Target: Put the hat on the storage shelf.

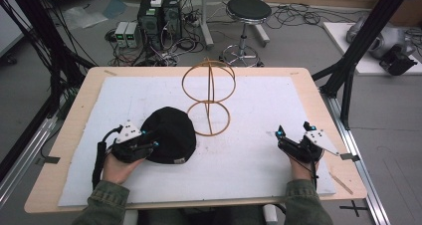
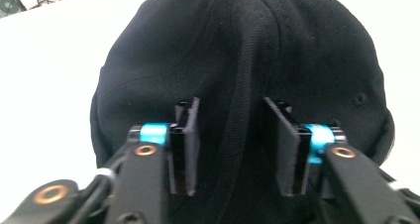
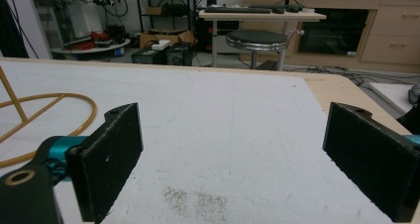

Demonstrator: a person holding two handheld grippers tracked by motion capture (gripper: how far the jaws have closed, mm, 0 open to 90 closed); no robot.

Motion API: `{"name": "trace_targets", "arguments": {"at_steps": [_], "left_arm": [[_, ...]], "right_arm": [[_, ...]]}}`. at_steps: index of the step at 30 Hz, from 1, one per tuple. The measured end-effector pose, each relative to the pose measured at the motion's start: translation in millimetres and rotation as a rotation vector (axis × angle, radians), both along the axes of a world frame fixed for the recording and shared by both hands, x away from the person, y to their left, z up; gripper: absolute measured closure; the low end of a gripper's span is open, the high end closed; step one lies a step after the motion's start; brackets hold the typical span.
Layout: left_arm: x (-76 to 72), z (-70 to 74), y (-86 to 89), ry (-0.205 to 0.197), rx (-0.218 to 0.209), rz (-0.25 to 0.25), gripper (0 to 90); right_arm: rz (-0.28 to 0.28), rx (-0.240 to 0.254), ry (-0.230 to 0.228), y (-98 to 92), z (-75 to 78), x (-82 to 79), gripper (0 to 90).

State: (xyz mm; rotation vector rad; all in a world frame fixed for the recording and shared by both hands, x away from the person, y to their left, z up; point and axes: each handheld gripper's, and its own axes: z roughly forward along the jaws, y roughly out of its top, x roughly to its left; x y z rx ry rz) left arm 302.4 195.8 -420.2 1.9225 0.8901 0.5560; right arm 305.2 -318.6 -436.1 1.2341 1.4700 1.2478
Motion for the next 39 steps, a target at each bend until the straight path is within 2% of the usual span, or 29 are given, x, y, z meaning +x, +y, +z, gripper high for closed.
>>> {"name": "trace_targets", "arguments": {"at_steps": [3,11,19,23,29,32,39], "left_arm": [[-0.7,0.6,0.2,0.002,0.001,0.0,73.2],[-2.2,1.2,-0.7,0.012,0.009,0.01,85.6],[-5.1,2.0,-1.3,-0.015,0.027,0.012,87.8],[-6.4,3.3,0.9,-0.024,0.012,0.012,87.8],[-9.6,6.5,4.0,-0.069,-0.008,0.037,87.8],[-12.0,8.6,6.6,-0.108,-0.022,0.066,87.8],[-18.0,15.1,16.7,-0.19,-0.103,0.128,87.8]], "right_arm": [[-0.001,0.0,-0.002,0.2,-0.1,-0.1,7.6],[0.002,0.003,0.002,0.2,-0.1,0.0,7.7],[0.002,-0.001,-0.001,-0.3,-0.3,0.4,7.7],[0.003,-0.002,-0.002,-0.5,-0.3,0.5,7.7],[0.003,-0.001,0.001,-0.5,-0.4,0.8,7.7],[0.002,0.0,0.001,-0.2,-0.5,0.8,7.7],[0.002,0.0,0.002,-0.2,-0.6,1.1,7.7]]}}
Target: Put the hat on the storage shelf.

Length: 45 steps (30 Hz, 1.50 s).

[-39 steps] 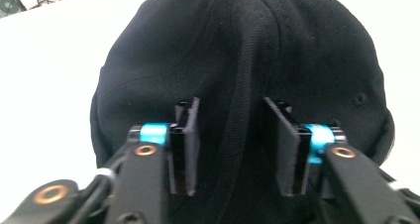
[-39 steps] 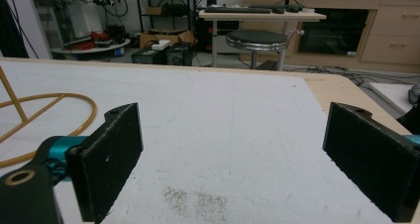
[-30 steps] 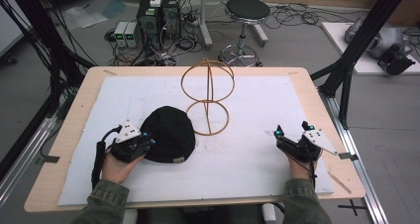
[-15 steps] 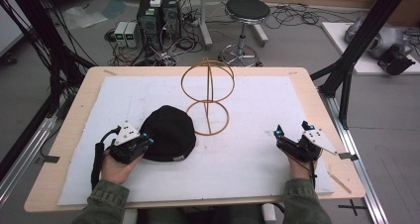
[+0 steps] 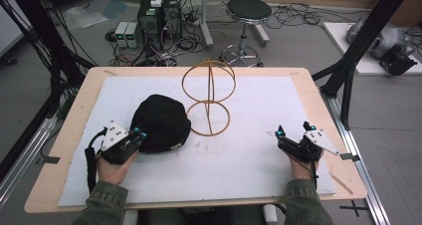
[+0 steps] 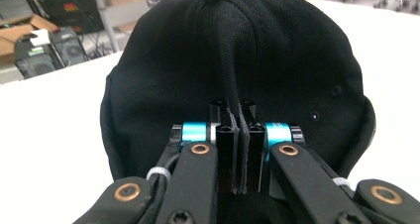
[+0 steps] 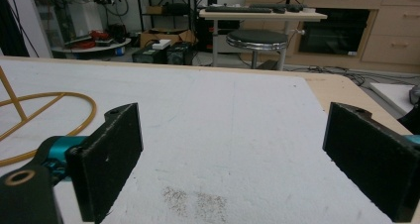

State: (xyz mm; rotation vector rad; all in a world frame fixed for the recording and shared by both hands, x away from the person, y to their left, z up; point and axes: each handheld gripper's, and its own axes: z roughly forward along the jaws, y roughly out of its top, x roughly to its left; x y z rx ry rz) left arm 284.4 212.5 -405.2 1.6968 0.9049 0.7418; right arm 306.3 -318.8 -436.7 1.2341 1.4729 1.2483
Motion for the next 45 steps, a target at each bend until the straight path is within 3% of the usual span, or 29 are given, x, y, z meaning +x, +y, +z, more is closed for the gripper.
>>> {"name": "trace_targets", "arguments": {"at_steps": [4,10,13,16,19,28,33,42,45], "left_arm": [[-4.0,5.8,4.2,-0.048,-0.042,0.039,87.8],[-11.9,12.3,5.7,-0.146,-0.043,0.129,87.8],[-13.9,17.4,6.3,-0.183,-0.054,0.149,87.8],[-13.9,28.2,6.0,-0.196,-0.078,0.139,87.8],[-12.6,44.8,3.7,-0.241,-0.11,0.132,87.8],[-2.1,90.4,-3.6,-0.33,-0.126,0.127,87.8],[5.3,104.7,-9.4,-0.365,-0.152,0.121,87.8],[19.5,120.2,-25.5,-0.391,-0.185,0.078,87.8],[22.7,124.4,-32.6,-0.39,-0.172,0.056,87.8]], "right_arm": [[0.001,0.002,0.002,0.4,0.0,-0.1,7.7],[0.001,0.0,-0.002,-0.2,0.2,-0.2,7.7],[-0.001,0.003,-0.003,-0.8,0.3,-0.1,7.7],[-0.005,0.02,-0.005,-1.3,0.9,-0.5,7.7],[-0.004,0.028,-0.005,-2.3,1.4,0.1,7.7],[0.008,0.033,-0.011,-1.8,1.5,1.6,7.7],[0.013,0.039,-0.008,-0.6,1.5,1.5,7.7],[0.015,0.039,-0.017,-1.1,1.3,4.0,7.7],[0.015,0.048,-0.015,-1.1,1.5,4.0,7.7]]}}
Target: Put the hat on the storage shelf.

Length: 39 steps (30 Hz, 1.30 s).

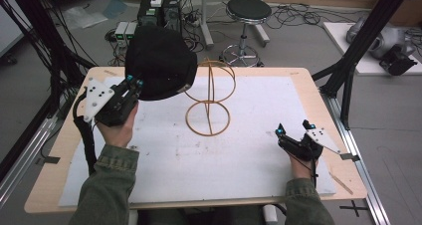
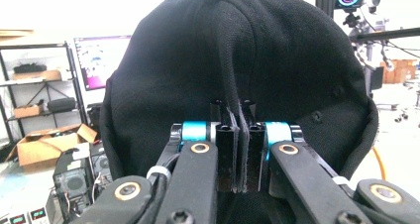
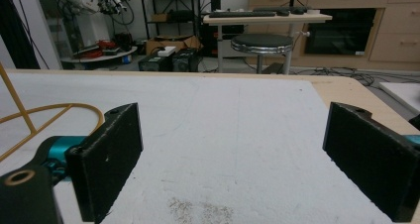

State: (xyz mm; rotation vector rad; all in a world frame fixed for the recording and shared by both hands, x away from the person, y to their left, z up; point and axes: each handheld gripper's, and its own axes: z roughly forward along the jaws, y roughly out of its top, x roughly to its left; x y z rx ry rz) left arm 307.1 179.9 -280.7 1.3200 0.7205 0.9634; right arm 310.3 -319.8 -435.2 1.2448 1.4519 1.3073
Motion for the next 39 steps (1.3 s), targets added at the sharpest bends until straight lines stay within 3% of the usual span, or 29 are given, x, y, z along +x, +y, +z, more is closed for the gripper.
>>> {"name": "trace_targets", "arguments": {"at_steps": [13,17,28,34,39], "left_arm": [[29.4,13.9,-28.5,-0.007,-0.014,-0.077,87.8],[38.3,13.2,-36.9,-0.005,-0.039,-0.11,87.8],[61.3,18.2,-56.4,-0.02,-0.058,-0.143,87.8],[72.1,18.5,-67.4,-0.004,-0.057,-0.151,87.8],[78.0,16.0,-71.9,0.048,-0.042,-0.181,87.7]], "right_arm": [[0.021,-0.009,0.003,4.1,0.5,0.0,7.7],[0.028,-0.014,0.001,4.2,0.3,0.5,7.7],[0.043,-0.028,0.001,7.6,1.0,1.5,7.6],[0.042,-0.029,0.003,6.8,0.9,2.1,7.7],[0.041,-0.026,0.0,5.6,1.2,2.4,7.6]]}}
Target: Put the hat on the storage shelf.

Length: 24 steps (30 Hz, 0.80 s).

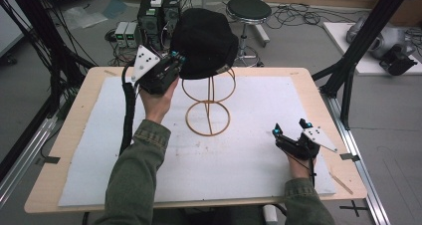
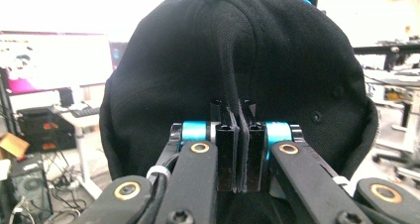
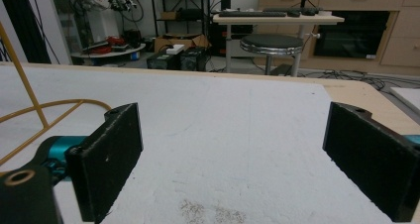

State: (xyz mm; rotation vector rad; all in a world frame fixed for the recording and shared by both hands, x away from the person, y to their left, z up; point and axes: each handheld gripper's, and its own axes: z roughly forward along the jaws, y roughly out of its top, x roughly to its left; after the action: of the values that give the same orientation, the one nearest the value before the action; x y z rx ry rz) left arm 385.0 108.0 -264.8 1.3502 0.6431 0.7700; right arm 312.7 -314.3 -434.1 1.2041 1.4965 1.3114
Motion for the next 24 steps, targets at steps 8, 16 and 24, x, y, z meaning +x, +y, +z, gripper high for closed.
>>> {"name": "trace_targets", "arguments": {"at_steps": [8,16,24], "left_arm": [[4.8,1.0,-3.5,0.069,0.057,-0.056,87.8],[9.5,-0.3,-7.9,0.173,0.13,-0.088,87.6],[6.6,-8.4,-9.5,0.201,0.149,-0.109,87.5]], "right_arm": [[-0.001,-0.001,-0.002,0.4,-0.1,0.3,7.7],[0.003,-0.002,-0.002,0.9,-0.3,0.9,7.7],[-0.002,0.008,-0.003,0.7,0.0,0.7,7.7]]}}
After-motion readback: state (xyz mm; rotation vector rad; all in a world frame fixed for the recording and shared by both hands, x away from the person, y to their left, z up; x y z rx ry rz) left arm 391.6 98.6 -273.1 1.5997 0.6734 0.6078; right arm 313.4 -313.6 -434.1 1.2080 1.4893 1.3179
